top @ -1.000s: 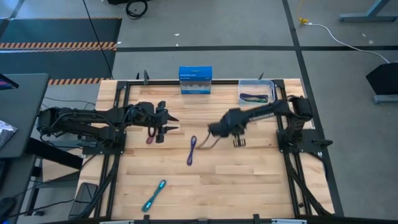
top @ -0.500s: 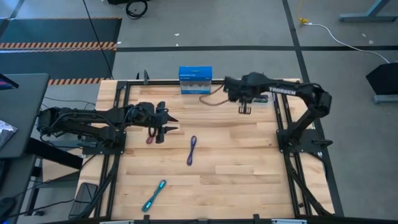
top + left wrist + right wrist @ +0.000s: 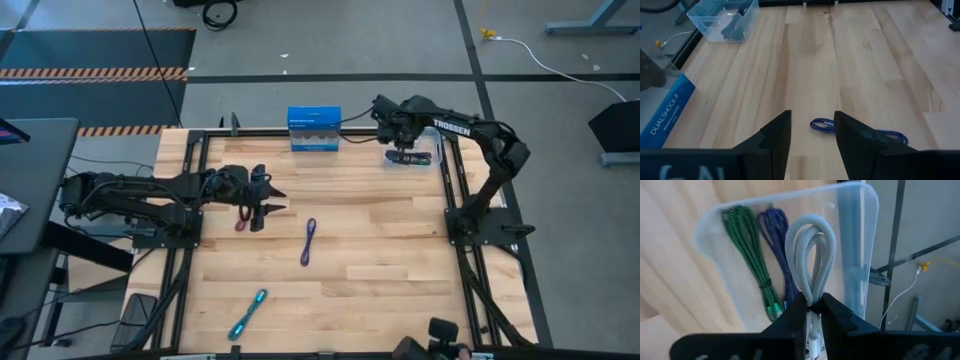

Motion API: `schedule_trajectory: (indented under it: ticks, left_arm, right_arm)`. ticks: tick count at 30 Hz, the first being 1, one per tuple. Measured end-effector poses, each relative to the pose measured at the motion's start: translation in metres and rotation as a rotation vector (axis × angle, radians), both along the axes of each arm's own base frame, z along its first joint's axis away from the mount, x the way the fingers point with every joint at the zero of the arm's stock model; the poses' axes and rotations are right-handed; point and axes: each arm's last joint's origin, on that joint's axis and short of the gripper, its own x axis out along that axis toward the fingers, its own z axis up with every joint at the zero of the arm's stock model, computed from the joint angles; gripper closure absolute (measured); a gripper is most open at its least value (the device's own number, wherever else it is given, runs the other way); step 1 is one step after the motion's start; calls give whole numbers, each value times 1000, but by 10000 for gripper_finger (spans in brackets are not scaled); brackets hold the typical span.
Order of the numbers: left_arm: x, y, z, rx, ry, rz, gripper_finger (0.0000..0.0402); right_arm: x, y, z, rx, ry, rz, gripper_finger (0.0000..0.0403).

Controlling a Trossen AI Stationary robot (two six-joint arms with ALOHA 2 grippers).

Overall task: Pick and place USB-C Cables
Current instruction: Put the white charger cable into the bin, then put the pink charger cable into the bin

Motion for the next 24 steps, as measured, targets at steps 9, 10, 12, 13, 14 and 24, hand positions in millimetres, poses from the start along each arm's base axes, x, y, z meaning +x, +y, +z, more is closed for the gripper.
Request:
schedule_trajectory:
  ticks: [9, 10, 12, 13, 14, 24]
  left_arm:
    - [0, -3, 0, 1, 4, -16, 244]
    - [0, -3, 0, 1, 4, -16, 244]
    - [0, -3, 0, 0, 5, -15, 244]
    - [0, -3, -1, -3, 5, -14, 244]
    - [0, -3, -1, -6, 6, -12, 244]
    - [-2, -3, -4, -26, 36, -1, 244]
  right_arm:
    - [-2, -28, -28, 52, -12, -62, 349]
    - [-1, -30, -31, 58, -21, -60, 342]
    - [-1, -34, -35, 73, -44, -61, 323]
    - [-1, -36, -37, 80, -50, -62, 313]
    - [-1, -37, -38, 81, -52, -65, 302]
    - [-8, -39, -26, -50, -15, -154, 218]
